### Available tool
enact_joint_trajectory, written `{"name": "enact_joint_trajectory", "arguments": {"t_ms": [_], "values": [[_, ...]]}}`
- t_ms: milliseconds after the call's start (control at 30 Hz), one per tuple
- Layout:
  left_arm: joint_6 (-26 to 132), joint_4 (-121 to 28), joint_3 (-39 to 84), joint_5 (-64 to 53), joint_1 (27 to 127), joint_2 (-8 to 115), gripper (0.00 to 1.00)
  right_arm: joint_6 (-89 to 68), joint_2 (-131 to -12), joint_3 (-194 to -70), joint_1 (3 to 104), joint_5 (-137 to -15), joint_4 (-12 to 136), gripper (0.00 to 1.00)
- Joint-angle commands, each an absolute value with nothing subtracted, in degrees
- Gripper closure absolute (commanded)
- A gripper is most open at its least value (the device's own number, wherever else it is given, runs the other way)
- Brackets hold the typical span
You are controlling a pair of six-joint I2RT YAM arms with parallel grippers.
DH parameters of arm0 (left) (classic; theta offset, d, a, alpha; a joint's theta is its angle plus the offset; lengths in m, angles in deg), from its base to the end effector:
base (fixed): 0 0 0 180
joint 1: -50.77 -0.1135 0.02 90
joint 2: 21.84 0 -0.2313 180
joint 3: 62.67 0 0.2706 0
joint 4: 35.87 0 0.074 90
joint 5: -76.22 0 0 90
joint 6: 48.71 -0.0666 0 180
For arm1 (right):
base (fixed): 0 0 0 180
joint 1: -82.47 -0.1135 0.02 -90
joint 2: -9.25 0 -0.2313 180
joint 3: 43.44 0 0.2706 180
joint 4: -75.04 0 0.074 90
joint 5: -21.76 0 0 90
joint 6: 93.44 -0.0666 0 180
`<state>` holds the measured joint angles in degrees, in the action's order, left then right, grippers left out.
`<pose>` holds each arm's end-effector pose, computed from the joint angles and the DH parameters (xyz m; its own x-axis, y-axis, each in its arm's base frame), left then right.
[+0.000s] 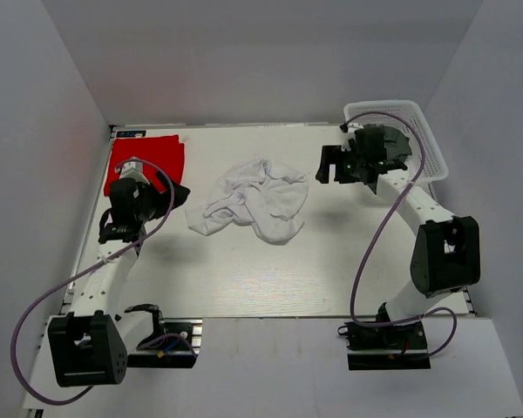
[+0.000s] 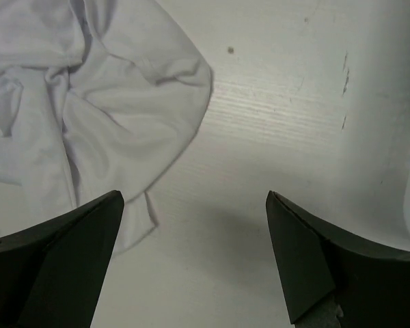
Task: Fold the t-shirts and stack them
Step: Move the tshirt to the center of the board
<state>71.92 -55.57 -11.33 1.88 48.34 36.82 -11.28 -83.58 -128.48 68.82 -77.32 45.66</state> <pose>0.2916 -0.0056 0.2138 -0.4922 -0.5119 -0.7041 -0.0597 0.8267 -0.5594 0.3968 0.1072 0.2234 -0.6301 -0.0144 -0.7764 -0.2718 0.9407 0.2032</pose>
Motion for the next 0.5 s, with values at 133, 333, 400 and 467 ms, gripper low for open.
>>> {"name": "enact_joint_trajectory", "arguments": {"t_ms": [133,333,400,467], "values": [[75.12,-58.78,-11.0,3.63,49.02,44.33,0.0,-13.9,-76.0,-119.28,62.7,-72.73,48.7,0.1],[81.54,-60.97,-11.37,-5.59,50.07,48.82,0.06,-18.38,-74.59,-110.14,56.29,-71.59,50.72,0.1],[82.15,-62.12,-10.48,-8.49,50.07,51.37,0.1,-19.96,-75.29,-109.34,55.57,-68.52,51.77,0.1],[82.16,-61.51,-9.95,-9.02,50.07,53.12,0.12,-20.23,-75.73,-109.6,55.22,-64.83,51.95,0.1]]}}
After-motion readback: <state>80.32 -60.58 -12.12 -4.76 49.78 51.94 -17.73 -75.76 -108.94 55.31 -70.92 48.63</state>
